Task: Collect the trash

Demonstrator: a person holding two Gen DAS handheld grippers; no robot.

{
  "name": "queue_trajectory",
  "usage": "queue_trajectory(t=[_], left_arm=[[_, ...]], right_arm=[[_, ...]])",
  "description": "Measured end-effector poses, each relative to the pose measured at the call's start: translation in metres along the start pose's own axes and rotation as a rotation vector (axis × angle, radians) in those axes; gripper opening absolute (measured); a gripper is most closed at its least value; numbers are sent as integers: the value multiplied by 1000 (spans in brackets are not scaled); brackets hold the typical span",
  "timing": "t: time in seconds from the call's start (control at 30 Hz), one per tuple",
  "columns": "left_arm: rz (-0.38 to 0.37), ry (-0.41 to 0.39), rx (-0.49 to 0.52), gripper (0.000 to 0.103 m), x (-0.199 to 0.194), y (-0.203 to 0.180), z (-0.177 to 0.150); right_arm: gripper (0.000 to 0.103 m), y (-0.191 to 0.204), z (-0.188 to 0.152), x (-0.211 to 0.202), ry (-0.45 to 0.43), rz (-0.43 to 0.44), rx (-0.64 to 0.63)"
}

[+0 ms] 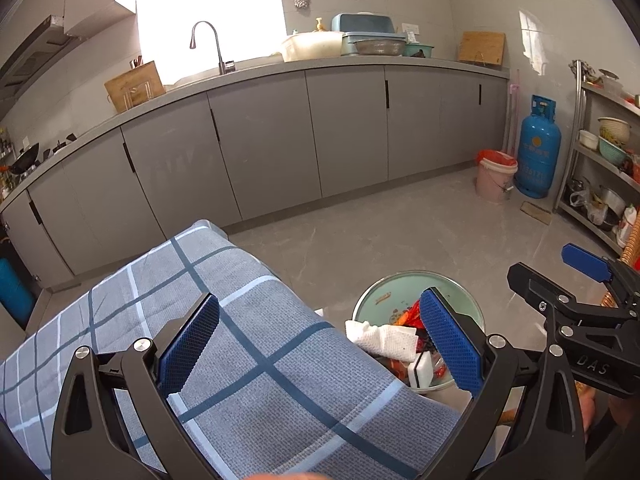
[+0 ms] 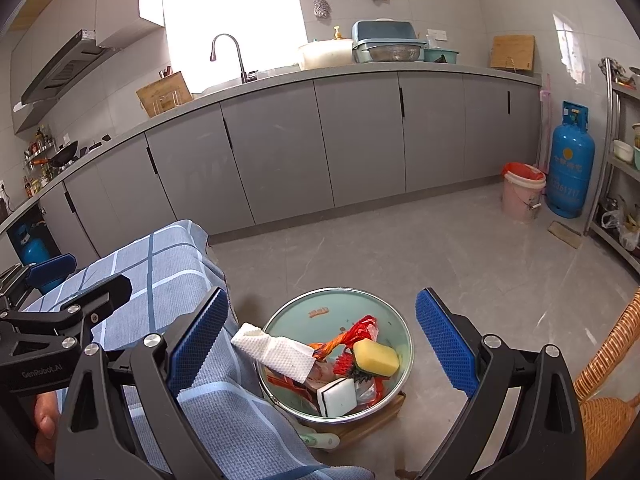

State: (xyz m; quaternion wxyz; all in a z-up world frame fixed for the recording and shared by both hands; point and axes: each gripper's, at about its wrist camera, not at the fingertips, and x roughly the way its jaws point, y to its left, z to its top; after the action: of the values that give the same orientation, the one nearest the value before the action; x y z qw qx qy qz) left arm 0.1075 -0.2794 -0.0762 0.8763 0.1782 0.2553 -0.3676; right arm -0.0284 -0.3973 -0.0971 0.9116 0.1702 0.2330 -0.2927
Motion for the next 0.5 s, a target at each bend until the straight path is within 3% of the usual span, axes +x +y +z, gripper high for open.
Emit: queue_trajectory(t=[0.5], left_arm=[[-31,4,-20,98,-2,4,-4]], right_arm=[[95,-2,0,-5,-7,-21,-9]])
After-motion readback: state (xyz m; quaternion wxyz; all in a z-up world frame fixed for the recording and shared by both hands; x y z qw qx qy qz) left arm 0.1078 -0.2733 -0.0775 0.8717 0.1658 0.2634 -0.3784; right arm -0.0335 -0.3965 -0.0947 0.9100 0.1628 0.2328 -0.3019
